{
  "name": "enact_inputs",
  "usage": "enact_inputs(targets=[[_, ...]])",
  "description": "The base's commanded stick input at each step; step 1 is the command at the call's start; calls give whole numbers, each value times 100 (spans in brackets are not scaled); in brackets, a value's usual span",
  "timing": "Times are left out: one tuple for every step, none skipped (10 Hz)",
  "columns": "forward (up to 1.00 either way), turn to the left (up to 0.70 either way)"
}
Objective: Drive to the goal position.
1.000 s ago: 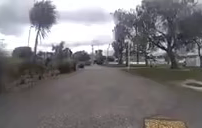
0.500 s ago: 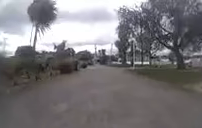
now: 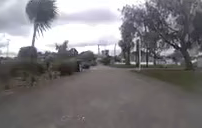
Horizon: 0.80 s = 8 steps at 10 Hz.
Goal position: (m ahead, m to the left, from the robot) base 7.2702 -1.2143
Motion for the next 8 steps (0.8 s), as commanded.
enact_inputs(targets=[[100, 0], [100, 0], [100, 0], [100, 0], [100, 0], [100, 0], [100, 0], [100, 0]])
